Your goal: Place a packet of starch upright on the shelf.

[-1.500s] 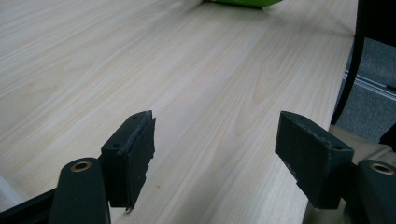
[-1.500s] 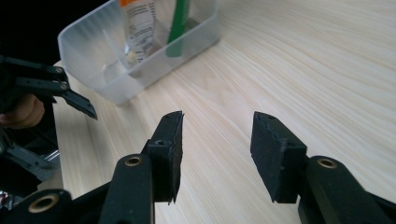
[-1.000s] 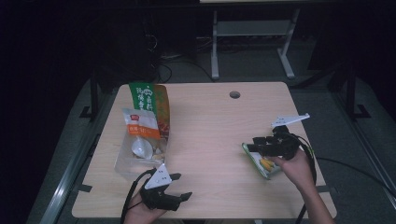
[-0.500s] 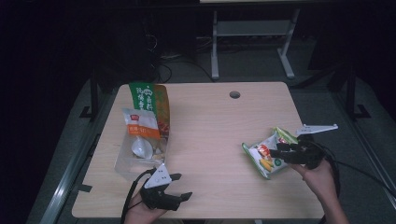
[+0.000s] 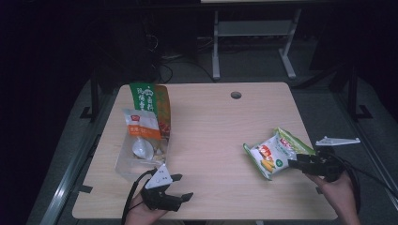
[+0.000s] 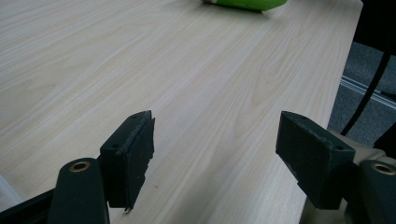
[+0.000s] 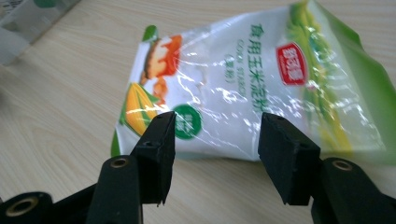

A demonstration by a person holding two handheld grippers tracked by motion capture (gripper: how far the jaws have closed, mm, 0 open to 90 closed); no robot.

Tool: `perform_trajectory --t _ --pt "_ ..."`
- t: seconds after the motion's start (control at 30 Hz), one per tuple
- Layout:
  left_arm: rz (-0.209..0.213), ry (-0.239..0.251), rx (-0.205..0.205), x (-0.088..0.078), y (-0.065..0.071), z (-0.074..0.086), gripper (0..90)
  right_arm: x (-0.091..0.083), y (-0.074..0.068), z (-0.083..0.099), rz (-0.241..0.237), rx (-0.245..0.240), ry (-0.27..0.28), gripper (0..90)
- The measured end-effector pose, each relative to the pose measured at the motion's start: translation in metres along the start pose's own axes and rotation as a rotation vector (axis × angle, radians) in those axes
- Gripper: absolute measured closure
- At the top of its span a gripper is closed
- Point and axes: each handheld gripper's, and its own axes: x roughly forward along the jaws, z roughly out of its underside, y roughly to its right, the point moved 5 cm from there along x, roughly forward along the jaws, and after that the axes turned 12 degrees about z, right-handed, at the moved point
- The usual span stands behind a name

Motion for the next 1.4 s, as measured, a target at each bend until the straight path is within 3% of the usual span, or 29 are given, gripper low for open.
perform_trajectory --t 0.17,0.47,0.7,0.77,0.87,1.0,1.1,1.23,1.4 --pt "0.001 -0.003 0.003 0.001 0.001 0.0 27.4 0.0 0.013 0.013 0.029 0.039 -0.015 44.4" --pt "0.001 -0.005 0.005 0.001 0.001 0.0 27.4 0.014 0.034 0.026 0.041 0.16 -0.044 38.6" --pt "0.002 -0.004 0.005 0.002 0.001 0.0 27.4 0.032 0.042 0.018 0.003 0.231 -0.036 37.4" --pt "0.005 -0.007 0.009 0.002 0.001 0.0 27.4 0.039 0.042 0.018 -0.035 0.272 -0.033 38.4" --pt "0.007 -0.01 0.01 0.003 0.002 0.0 27.4 0.044 0.04 0.017 -0.085 0.295 -0.011 46.9" --pt "0.009 -0.014 0.013 0.004 0.002 0.0 27.4 0.047 0.032 0.011 -0.131 0.257 0.011 68.7" --pt "0.01 -0.012 0.01 0.004 0.002 0.0 27.4 0.044 0.026 0.005 -0.109 0.204 0.015 84.9" --pt "0.01 -0.013 0.012 0.004 0.002 0.0 27.4 0.04 0.019 -0.001 -0.071 0.147 0.012 88.2" --pt "0.007 -0.008 0.01 0.003 0.001 -0.001 27.4 0.032 0.01 -0.01 -0.067 0.106 0.04 89.0"
